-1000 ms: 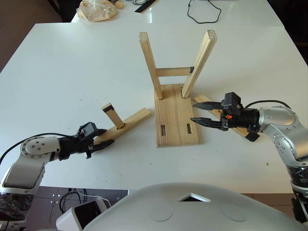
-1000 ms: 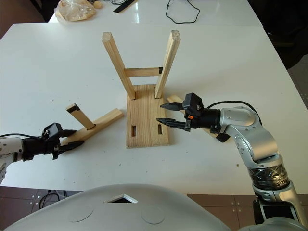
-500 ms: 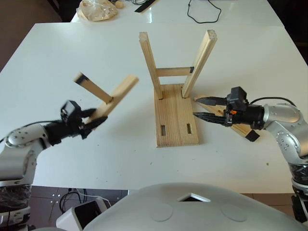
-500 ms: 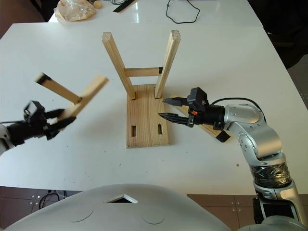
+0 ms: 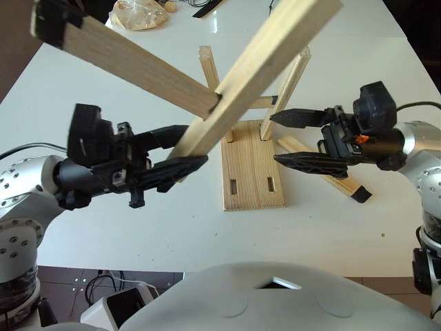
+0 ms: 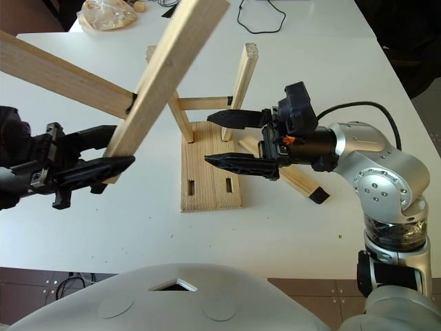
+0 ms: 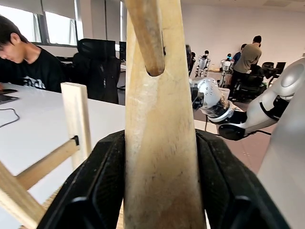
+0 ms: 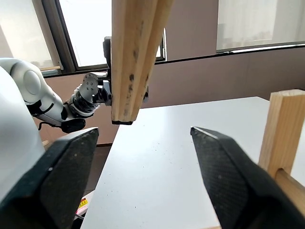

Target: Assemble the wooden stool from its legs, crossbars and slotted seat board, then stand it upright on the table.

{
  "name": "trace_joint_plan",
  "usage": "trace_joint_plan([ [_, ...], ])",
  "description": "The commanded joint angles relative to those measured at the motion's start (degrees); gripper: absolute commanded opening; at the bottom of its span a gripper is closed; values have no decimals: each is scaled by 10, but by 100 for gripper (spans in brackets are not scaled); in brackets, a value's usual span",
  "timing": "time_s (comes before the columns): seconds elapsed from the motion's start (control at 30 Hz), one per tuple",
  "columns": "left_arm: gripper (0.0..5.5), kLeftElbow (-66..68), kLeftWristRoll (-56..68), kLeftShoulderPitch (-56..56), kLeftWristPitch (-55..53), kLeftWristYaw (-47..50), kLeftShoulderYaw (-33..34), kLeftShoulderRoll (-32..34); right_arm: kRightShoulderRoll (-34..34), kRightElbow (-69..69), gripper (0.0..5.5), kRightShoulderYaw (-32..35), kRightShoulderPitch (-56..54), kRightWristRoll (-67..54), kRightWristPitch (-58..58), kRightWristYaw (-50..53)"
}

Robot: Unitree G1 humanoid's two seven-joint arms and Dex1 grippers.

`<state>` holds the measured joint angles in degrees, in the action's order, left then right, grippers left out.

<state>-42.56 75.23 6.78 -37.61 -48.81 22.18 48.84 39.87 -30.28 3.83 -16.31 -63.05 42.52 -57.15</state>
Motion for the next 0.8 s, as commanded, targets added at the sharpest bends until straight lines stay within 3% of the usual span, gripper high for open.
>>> trace_joint_plan([
  [0.03,202,0,-21,-16,-4,-3,-37,0,-7,5,355,-20,-42,-12,19,0],
  [0.5,202,-2,-96,-40,12,-3,-112,-15,-43,18,355,-77,-106,-1,40,-13],
  [0.8,202,1,-123,-45,17,9,-121,-29,-35,24,235,-99,-105,33,37,-29],
])
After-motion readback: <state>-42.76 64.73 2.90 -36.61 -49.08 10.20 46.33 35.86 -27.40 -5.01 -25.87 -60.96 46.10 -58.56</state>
